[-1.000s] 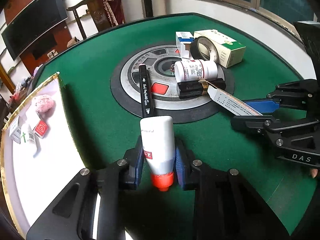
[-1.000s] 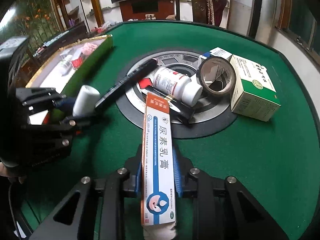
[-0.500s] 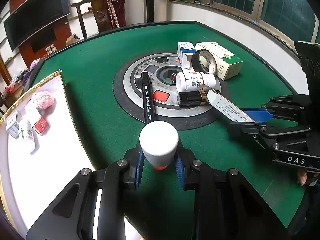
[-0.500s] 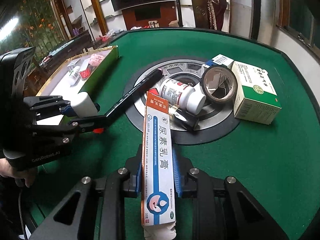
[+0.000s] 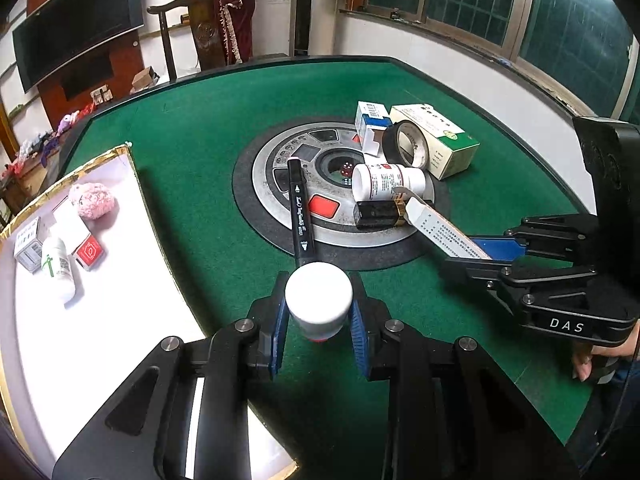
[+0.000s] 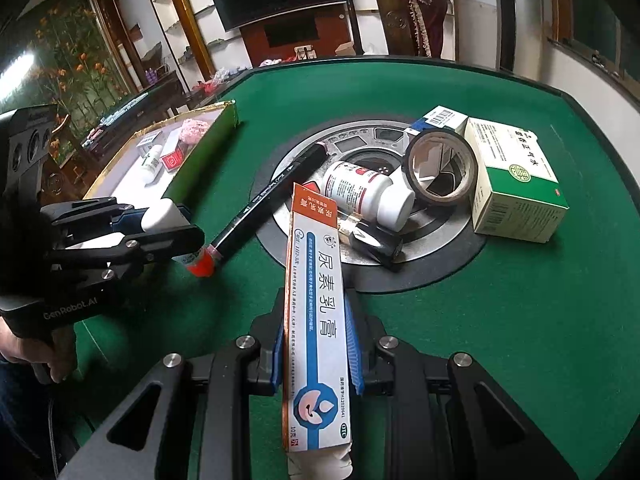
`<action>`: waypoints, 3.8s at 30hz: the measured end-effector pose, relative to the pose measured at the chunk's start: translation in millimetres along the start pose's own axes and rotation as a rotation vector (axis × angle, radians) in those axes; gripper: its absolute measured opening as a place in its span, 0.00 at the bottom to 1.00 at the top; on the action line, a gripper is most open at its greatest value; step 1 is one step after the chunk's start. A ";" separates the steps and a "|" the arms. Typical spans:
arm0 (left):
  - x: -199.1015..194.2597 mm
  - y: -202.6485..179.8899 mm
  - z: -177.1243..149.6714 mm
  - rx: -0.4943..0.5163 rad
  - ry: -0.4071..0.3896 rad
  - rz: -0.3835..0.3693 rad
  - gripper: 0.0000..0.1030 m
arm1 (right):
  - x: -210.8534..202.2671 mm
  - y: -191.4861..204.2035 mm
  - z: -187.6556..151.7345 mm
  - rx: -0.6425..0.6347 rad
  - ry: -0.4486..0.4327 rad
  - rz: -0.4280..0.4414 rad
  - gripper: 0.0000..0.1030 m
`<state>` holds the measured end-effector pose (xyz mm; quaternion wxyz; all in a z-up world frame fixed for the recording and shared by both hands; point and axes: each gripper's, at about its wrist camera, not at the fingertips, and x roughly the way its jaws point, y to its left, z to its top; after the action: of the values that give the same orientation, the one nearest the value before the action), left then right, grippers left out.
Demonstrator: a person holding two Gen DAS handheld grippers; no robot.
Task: Organize objects
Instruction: 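Lift the orange-capped bottle and tube box and carry both toward the white tray, then lower the bottle and tube box into the white tray and open both tools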
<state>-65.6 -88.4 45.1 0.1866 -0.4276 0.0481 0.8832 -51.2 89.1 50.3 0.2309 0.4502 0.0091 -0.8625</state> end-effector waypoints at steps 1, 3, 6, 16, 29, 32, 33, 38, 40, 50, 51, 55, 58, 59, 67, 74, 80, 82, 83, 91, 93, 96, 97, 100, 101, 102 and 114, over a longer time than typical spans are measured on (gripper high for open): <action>1.1 -0.2 0.1 0.000 0.002 -0.001 0.26 | 0.7 0.2 -0.1 -0.001 0.003 0.000 0.24; 4.1 -0.4 -0.5 -0.004 0.004 0.001 0.26 | 3.3 0.7 -0.8 -0.007 0.011 -0.005 0.24; 7.1 -1.1 -1.9 -0.012 -0.008 0.005 0.26 | 4.6 1.8 -1.3 -0.011 0.013 -0.006 0.24; -5.3 -2.1 -1.1 -0.035 -0.068 -0.016 0.26 | -0.4 1.6 -0.8 -0.006 -0.009 -0.006 0.24; -35.5 24.5 7.9 -0.111 -0.127 -0.048 0.26 | -4.1 9.0 3.9 0.008 -0.028 0.049 0.24; -44.3 33.3 9.1 -0.131 -0.145 -0.050 0.26 | -5.8 18.1 7.4 0.004 -0.039 0.071 0.24; -46.2 35.4 9.2 -0.137 -0.148 -0.052 0.26 | -5.9 21.0 8.6 0.003 -0.041 0.076 0.24; -57.8 50.0 9.9 -0.174 -0.169 -0.050 0.26 | -4.6 35.3 19.5 0.027 -0.048 0.137 0.24; -62.5 59.2 9.0 -0.193 -0.174 -0.040 0.26 | -4.5 45.3 26.2 0.018 -0.054 0.147 0.24; -91.9 111.2 -3.9 -0.291 -0.211 0.012 0.26 | 9.3 105.1 59.0 -0.040 -0.061 0.228 0.24; -94.6 119.5 -7.1 -0.309 -0.213 0.020 0.26 | 13.0 110.5 60.8 -0.044 -0.055 0.236 0.24; -99.4 146.0 -17.4 -0.357 -0.204 0.064 0.26 | 32.7 135.3 67.9 -0.061 -0.021 0.267 0.24; -100.9 170.2 -27.0 -0.403 -0.186 0.116 0.26 | 47.7 154.6 74.9 -0.077 0.007 0.287 0.24; -101.7 177.4 -30.4 -0.425 -0.184 0.120 0.26 | 51.7 160.1 76.5 -0.080 0.014 0.291 0.24; -93.8 217.1 -49.9 -0.522 -0.120 0.172 0.26 | 92.7 206.2 93.2 -0.110 0.088 0.329 0.24; -75.1 235.6 -57.9 -0.564 -0.046 0.199 0.26 | 122.0 236.3 103.3 -0.142 0.141 0.306 0.24; -71.4 244.4 -59.7 -0.580 -0.028 0.200 0.26 | 137.5 239.8 106.1 -0.130 0.164 0.291 0.24; -70.8 246.6 -60.0 -0.592 -0.019 0.205 0.26 | 141.6 238.0 108.8 -0.118 0.171 0.291 0.24; -70.3 247.8 -60.4 -0.597 -0.014 0.204 0.26 | 143.3 238.1 110.0 -0.115 0.173 0.290 0.23; -71.2 251.3 -61.8 -0.613 -0.018 0.199 0.26 | 155.1 240.1 115.1 -0.100 0.190 0.291 0.24; -70.5 253.1 -62.3 -0.625 -0.018 0.192 0.26 | 157.2 241.0 116.0 -0.104 0.192 0.287 0.24; -68.2 256.0 -63.2 -0.646 -0.010 0.184 0.26 | 159.7 241.2 116.8 -0.104 0.198 0.287 0.24; -67.6 257.3 -63.7 -0.656 -0.009 0.179 0.26 | 159.9 241.5 117.5 -0.107 0.198 0.287 0.24; -67.8 258.3 -64.1 -0.668 -0.015 0.170 0.26 | 160.1 243.1 119.5 -0.107 0.197 0.282 0.24; -68.0 258.3 -64.4 -0.671 -0.015 0.166 0.26 | 160.6 242.1 118.6 -0.108 0.199 0.280 0.24; -67.8 258.8 -64.6 -0.678 -0.016 0.158 0.27 | 160.9 240.9 119.0 -0.106 0.201 0.276 0.24; -74.0 260.5 -63.7 -0.704 -0.047 0.149 0.38 | 164.9 235.0 122.2 -0.085 0.212 0.280 0.25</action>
<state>-73.5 -366.6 42.8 -0.0361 -0.4404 -0.2323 0.8665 -130.5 -212.5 39.3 0.3654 0.5253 0.0069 -0.7684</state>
